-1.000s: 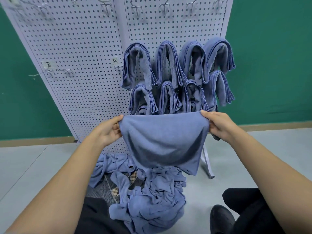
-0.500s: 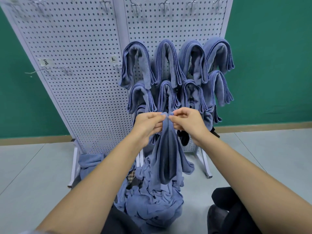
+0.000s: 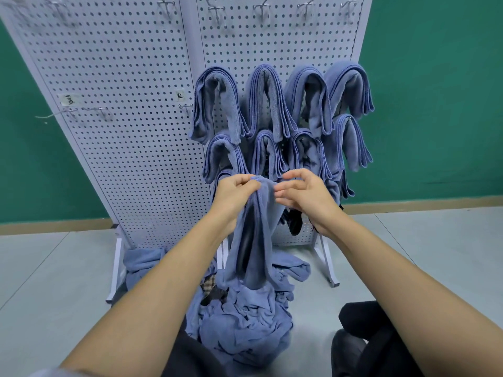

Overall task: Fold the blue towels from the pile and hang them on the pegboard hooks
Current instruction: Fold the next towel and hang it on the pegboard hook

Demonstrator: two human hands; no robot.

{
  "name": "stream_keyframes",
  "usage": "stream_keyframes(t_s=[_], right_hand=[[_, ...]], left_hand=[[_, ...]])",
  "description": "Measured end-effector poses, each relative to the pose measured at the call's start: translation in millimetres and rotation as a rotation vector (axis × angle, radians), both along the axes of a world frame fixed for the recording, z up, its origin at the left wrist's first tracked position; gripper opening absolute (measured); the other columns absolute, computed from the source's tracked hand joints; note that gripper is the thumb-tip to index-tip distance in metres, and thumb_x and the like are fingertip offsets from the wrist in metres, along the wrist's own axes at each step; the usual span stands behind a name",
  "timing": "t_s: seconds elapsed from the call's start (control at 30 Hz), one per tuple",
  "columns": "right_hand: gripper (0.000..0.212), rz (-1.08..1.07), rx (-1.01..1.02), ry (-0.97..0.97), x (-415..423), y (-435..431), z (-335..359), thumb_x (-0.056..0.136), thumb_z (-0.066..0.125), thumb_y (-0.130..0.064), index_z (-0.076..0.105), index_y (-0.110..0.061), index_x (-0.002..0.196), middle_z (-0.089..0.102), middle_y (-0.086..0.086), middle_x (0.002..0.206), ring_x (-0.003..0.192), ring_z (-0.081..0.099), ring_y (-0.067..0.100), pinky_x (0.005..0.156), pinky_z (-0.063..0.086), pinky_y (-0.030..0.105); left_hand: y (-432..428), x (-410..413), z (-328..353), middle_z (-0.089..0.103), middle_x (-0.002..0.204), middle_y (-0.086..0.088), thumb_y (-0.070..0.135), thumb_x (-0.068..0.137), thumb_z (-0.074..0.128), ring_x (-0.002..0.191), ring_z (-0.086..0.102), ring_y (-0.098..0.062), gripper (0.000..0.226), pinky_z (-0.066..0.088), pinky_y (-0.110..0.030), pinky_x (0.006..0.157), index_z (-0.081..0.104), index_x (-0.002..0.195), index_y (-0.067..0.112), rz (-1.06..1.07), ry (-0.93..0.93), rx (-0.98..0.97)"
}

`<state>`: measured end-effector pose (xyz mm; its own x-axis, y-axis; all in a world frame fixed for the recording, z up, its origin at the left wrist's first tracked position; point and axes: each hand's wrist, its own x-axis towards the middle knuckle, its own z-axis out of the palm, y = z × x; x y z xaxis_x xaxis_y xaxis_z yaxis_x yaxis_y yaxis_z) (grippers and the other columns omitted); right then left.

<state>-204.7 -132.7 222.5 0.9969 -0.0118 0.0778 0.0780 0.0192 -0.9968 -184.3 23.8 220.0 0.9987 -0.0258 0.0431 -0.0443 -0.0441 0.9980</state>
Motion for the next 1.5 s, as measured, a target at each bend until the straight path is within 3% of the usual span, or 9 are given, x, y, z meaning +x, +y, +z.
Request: stream_keyframes(t_s=[0.13,0.23,0.3,0.4,0.57,0.83,0.97,1.17,1.5], right_hand=[[0.067,-0.077,-0.238,0.075,15.8,-19.5,-12.1,0.080,0.074,-0.008,0.038,-0.015,0.136,0.048,0.003,0.121,0.102,0.052,0.017,0.077,0.044,0.024],[0.097,0.069,-0.101,0.229,22.2,-26.0,-20.6,0.063,0.088,-0.029,0.035,-0.020,0.143,0.050,0.001,0.135,0.106,0.057,0.018,0.077,0.045,0.025],[0.076,0.149,-0.044,0.246,22.0,-27.3,-19.6,0.063,0.087,-0.029,0.055,-0.018,0.130,0.065,0.000,0.123,0.108,0.062,0.016,0.087,0.048,0.026],[0.011,0.159,-0.015,0.159,17.3,-25.9,-12.1,0.080,0.074,-0.015,0.067,-0.018,0.088,0.069,-0.003,0.085,0.084,0.063,0.012,0.067,0.047,0.019],[0.027,-0.032,-0.133,-0.050,16.3,-25.3,-2.1,0.078,0.077,-0.015,0.051,-0.020,0.073,0.054,-0.003,0.070,0.066,0.049,0.011,0.058,0.038,0.021],[0.042,-0.002,-0.569,-0.207,11.4,-38.3,5.8,0.074,0.081,-0.018,0.060,-0.020,0.111,0.063,-0.001,0.086,0.071,0.050,0.006,0.073,0.042,0.017],[0.012,0.084,-0.836,-0.247,9.2,-35.6,3.6,0.080,0.074,-0.032,0.063,-0.029,0.077,0.061,-0.012,0.073,0.067,0.052,0.002,0.065,0.041,0.020],[0.017,0.022,-0.904,-0.286,7.4,-29.9,5.0,0.089,0.063,-0.034,0.066,-0.018,0.083,0.065,0.001,0.075,0.075,0.059,0.020,0.073,0.047,0.038],[0.019,-0.112,-0.893,-0.273,-5.3,-32.2,52.1,0.087,0.065,-0.028,0.066,-0.011,0.078,0.066,0.009,0.080,0.075,0.052,0.017,0.064,0.036,0.029]], left_hand=[[6.9,-1.4,8.8,0.066,0.077,-0.002,0.003,0.093,0.050,0.068,0.058,-0.012,0.016,0.047,-0.022,0.068,0.066,0.095,0.006,-0.222,0.024,-0.212],[15.3,1.5,9.5,0.065,0.083,-0.005,0.002,0.092,0.046,0.083,0.056,-0.017,0.021,0.045,-0.031,0.084,0.067,0.090,0.007,-0.335,0.019,-0.338],[21.3,4.5,7.5,0.063,0.080,-0.005,0.002,0.090,0.047,0.082,0.053,-0.018,0.024,0.041,-0.034,0.086,0.068,0.085,0.011,-0.331,0.038,-0.374],[29.6,7.0,4.2,0.055,0.068,0.002,0.005,0.093,0.045,0.064,0.046,-0.011,0.023,0.037,-0.026,0.066,0.064,0.082,0.014,-0.220,0.100,-0.298],[31.4,11.5,-1.5,0.062,0.082,-0.002,0.007,0.097,0.047,0.075,0.058,-0.015,0.014,0.048,-0.030,0.077,0.059,0.094,0.014,-0.119,0.171,-0.229],[4.3,8.0,-4.0,0.068,0.089,0.000,0.011,0.100,0.046,0.077,0.064,-0.011,0.014,0.049,-0.025,0.068,0.059,0.100,0.017,-0.240,0.077,-0.153],[-3.4,8.2,-5.3,0.067,0.092,-0.002,0.012,0.099,0.046,0.081,0.063,-0.014,0.014,0.049,-0.026,0.072,0.060,0.102,0.016,-0.335,0.059,-0.127],[-6.6,11.1,-8.6,0.067,0.086,0.001,0.015,0.097,0.054,0.071,0.061,-0.009,0.010,0.047,-0.023,0.062,0.063,0.097,0.019,-0.125,0.106,-0.096],[-18.4,-17.7,-41.5,0.063,0.103,0.000,0.028,0.090,0.064,0.085,0.056,-0.013,0.034,0.047,-0.026,0.075,0.056,0.122,0.018,-0.032,0.340,-0.226]])
